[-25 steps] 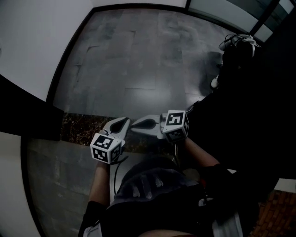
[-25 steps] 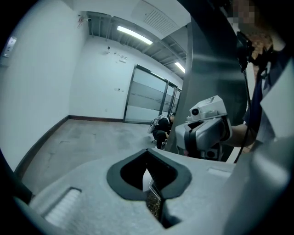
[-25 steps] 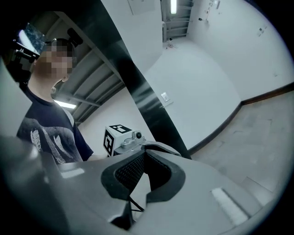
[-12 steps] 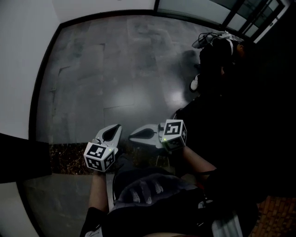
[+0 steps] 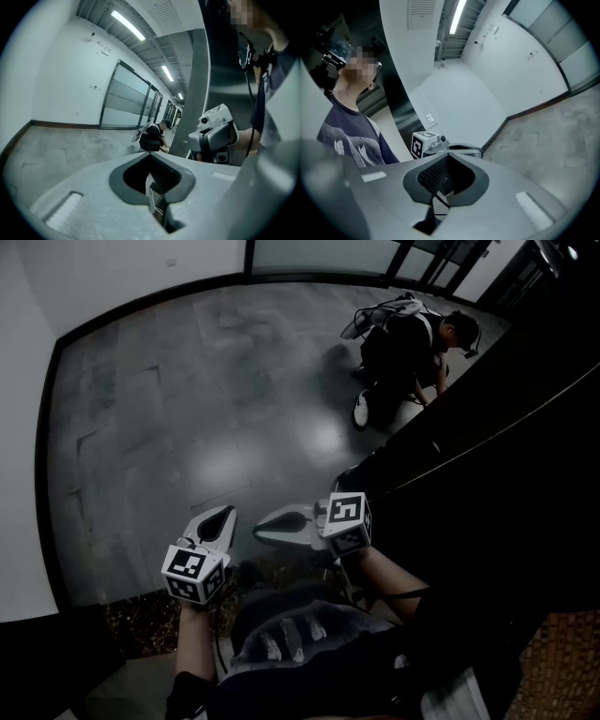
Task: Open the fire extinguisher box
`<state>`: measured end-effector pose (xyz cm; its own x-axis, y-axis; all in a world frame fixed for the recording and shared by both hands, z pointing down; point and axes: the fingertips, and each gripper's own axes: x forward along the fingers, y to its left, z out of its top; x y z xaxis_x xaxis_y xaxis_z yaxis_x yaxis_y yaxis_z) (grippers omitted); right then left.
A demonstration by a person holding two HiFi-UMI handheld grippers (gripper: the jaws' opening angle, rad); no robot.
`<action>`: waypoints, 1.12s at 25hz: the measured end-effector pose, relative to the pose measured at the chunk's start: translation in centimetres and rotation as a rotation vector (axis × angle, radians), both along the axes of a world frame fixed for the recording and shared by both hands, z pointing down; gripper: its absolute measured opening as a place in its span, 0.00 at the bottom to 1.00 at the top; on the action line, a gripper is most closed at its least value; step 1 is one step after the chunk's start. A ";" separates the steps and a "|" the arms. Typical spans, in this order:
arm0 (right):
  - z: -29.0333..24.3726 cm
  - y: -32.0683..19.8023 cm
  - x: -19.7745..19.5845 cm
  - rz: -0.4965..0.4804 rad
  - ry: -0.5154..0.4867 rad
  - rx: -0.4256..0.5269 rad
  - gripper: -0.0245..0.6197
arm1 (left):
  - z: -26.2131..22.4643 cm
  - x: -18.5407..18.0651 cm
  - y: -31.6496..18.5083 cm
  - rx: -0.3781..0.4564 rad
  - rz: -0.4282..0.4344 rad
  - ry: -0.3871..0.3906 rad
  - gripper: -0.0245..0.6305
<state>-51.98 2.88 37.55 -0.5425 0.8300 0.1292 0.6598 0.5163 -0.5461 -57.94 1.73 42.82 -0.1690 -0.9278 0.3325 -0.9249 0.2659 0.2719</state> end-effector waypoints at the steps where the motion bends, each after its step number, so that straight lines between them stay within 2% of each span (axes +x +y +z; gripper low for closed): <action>1: -0.2 -0.1 -1.1 0.011 0.001 0.002 0.04 | -0.1 -1.3 0.0 0.004 0.006 0.006 0.04; 6: 0.0 -1.4 -6.3 0.064 0.035 0.013 0.04 | 0.5 -6.9 -1.6 0.014 0.041 0.055 0.04; 13: 0.9 -5.8 -11.4 0.143 0.030 0.006 0.04 | 0.2 -11.8 -6.1 0.020 0.111 0.012 0.04; 16: 0.7 -7.9 -14.3 0.131 0.014 0.003 0.04 | -0.2 -14.7 -8.4 0.030 0.108 -0.022 0.04; 21: 0.5 -12.6 -19.0 0.129 -0.010 0.001 0.04 | -0.6 -18.8 -13.9 0.013 0.151 -0.049 0.04; 24: 0.4 -15.9 -21.0 0.123 -0.012 -0.010 0.04 | -2.1 -20.5 -17.5 0.048 0.177 -0.037 0.04; 28: -0.2 -18.9 -23.7 0.110 -0.034 0.005 0.04 | -4.3 -22.8 -20.9 0.093 0.169 -0.069 0.04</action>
